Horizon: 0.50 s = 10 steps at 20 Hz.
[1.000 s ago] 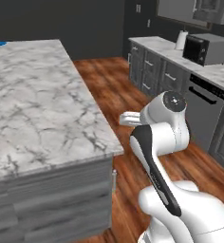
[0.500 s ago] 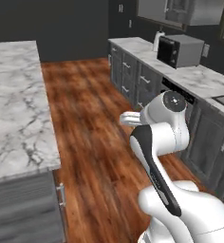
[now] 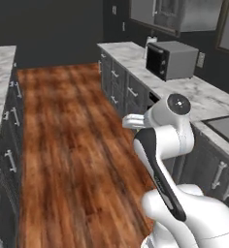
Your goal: Take the lemon wedge from the fridge and place it on the plate with fish on the dining counter.
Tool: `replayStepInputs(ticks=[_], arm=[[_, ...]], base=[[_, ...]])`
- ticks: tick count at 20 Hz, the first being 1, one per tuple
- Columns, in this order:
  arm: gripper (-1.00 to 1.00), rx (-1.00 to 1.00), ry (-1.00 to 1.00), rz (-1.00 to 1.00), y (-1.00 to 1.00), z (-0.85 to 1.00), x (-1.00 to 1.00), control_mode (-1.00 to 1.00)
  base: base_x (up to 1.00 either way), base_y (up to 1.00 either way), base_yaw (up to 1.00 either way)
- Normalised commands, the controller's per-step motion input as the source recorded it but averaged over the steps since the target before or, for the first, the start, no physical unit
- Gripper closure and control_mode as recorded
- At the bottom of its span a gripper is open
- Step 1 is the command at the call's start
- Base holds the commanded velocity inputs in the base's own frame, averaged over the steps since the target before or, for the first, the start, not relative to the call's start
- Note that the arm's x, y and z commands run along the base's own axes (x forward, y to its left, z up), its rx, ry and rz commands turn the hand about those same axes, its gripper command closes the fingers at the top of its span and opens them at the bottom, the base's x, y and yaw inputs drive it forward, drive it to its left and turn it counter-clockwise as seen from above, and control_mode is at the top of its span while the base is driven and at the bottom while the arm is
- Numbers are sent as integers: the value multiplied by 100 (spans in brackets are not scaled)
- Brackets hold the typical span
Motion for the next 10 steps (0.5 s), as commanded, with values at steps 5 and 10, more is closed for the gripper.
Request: replayStepInputs(ticks=[5, 10], arm=[[100, 0, 0, 0, 0, 0, 0, 100], [100, 0, 0, 0, 0, 0, 0, 100]], base=[[100, -58, 11], [100, 1, 9]])
